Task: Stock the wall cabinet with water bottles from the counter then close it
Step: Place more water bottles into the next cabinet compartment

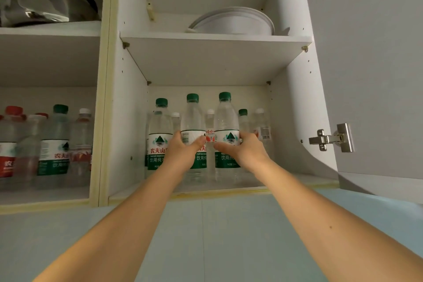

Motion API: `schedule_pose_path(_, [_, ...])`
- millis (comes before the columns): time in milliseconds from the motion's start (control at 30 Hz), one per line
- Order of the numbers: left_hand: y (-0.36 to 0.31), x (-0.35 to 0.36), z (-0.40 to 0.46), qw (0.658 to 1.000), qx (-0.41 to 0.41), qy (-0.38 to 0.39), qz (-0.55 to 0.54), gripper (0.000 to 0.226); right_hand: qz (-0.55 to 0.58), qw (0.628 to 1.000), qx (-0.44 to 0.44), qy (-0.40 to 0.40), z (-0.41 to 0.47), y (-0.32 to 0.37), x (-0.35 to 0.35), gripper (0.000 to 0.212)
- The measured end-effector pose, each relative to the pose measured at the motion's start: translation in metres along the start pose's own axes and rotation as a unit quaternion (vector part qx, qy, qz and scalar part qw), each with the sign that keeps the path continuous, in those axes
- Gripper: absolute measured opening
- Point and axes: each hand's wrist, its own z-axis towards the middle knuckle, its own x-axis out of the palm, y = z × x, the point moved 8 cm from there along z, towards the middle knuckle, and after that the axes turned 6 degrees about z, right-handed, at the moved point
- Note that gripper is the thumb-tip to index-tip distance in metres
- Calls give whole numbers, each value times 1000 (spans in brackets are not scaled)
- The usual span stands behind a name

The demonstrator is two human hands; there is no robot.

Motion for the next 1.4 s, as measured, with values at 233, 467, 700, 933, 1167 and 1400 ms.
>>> schedule_pose_path(233, [4,6,7,1000,9,7,26,66,-57,998,-6,-17,2,0,6,45])
schedule_pose_path(467, [-2,3,4,998,-6,16,62,58,-95,995,14,-18,-3,5,7,47])
schedule_pose_path(700, [-15,-21,-18,989,42,-9,144,57,-140,990,33,10,-17,10,8,46])
schedule_pose_path(933, [-38,-65,-83,981,178,-3,81,39,-126,957,-234,-116,-105,52,13,33])
schedule_pose_path(1167, [28,-89,-157,987,136,77,23,37,-98,959,-262,-52,-202,23,58,29])
schedule_pose_path(1400, [159,-112,-241,990,-23,131,54,38,-44,994,-73,63,-299,-89,124,23])
